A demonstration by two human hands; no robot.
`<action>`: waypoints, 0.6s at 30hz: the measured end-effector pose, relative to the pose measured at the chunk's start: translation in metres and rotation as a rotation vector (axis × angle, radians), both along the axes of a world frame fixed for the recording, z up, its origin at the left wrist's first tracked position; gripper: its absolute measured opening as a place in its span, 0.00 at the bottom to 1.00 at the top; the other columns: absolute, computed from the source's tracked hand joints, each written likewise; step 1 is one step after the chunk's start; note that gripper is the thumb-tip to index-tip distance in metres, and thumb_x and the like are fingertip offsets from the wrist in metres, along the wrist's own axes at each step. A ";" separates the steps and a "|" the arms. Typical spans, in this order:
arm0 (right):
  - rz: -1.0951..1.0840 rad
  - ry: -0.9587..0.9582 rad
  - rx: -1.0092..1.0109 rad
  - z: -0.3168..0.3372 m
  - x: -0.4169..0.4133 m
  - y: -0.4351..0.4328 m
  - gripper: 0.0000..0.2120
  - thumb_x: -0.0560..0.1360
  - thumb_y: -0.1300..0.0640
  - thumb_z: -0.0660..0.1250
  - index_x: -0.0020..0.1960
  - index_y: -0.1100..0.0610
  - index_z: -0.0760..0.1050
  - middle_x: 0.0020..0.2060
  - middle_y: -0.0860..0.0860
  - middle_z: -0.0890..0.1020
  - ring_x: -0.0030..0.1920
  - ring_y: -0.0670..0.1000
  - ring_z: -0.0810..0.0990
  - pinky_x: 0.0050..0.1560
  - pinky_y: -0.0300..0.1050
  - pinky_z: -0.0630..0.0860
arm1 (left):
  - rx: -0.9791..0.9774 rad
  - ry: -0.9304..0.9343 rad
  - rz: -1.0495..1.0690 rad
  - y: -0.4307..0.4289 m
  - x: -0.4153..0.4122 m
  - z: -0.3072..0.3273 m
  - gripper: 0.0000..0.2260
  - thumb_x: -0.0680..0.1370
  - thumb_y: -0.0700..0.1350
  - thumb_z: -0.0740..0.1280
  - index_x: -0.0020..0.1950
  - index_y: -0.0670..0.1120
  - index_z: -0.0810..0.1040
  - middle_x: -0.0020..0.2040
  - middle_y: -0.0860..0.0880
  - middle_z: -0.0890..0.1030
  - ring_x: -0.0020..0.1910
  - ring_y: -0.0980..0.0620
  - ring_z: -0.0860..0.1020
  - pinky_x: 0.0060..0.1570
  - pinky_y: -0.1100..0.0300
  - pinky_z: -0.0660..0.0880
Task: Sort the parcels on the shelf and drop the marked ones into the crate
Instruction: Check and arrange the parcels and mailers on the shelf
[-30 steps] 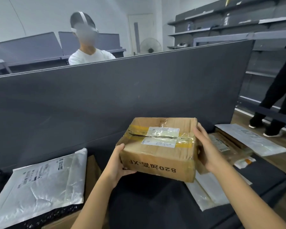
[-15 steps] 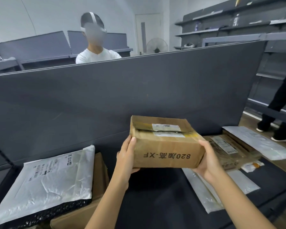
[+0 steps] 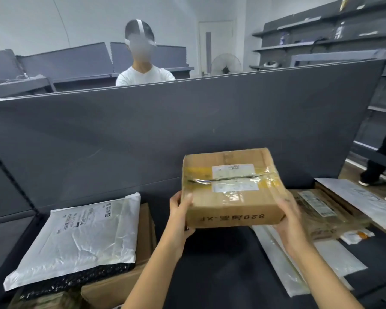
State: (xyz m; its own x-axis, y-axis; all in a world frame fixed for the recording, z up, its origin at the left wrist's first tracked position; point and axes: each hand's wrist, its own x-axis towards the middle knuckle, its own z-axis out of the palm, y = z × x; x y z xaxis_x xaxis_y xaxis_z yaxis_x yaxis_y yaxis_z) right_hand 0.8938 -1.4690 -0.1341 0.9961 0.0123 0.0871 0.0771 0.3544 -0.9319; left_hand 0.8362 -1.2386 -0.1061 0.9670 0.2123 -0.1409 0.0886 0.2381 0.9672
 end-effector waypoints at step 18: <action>-0.016 -0.171 -0.301 -0.001 -0.028 0.013 0.30 0.68 0.47 0.67 0.69 0.41 0.63 0.68 0.42 0.70 0.68 0.41 0.69 0.63 0.37 0.69 | -0.125 0.008 0.023 0.011 0.004 -0.055 0.12 0.80 0.52 0.57 0.63 0.64 0.69 0.65 0.54 0.74 0.66 0.50 0.70 0.70 0.41 0.63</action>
